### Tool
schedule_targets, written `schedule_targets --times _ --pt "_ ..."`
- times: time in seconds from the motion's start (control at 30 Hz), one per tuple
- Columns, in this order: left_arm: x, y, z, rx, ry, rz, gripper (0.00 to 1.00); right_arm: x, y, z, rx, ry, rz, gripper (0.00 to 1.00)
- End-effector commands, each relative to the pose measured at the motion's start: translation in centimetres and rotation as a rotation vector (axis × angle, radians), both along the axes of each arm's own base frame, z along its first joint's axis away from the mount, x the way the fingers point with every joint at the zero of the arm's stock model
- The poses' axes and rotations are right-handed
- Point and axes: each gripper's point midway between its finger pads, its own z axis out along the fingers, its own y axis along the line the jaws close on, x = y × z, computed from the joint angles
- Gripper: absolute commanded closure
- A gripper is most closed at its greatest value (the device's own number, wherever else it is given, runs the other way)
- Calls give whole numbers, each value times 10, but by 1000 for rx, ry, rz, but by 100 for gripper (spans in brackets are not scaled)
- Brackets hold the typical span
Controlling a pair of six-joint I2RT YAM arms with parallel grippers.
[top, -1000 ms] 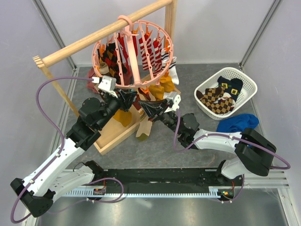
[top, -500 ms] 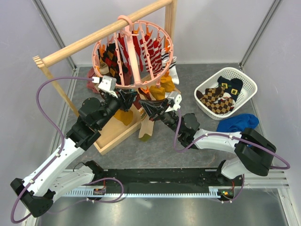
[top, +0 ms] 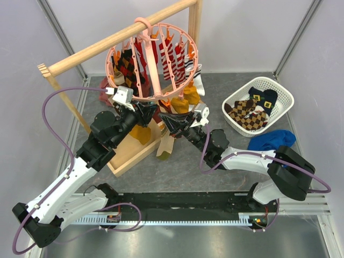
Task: Clip the socks to the hanger
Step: Clamp the sock onto the hanger.
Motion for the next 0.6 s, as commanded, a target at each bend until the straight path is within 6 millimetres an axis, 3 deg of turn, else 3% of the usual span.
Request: schedule_targets --times 0.0,0.23,0.57 --pt "-8 -7 -45 69 138 -48 98 -8 1 37 108 -72 48 100" --pt "-9 -7 -43 64 134 -50 98 -5 7 34 118 -66 54 100" --pt "-10 -7 -43 60 134 -56 98 -3 3 45 143 -84 36 100"
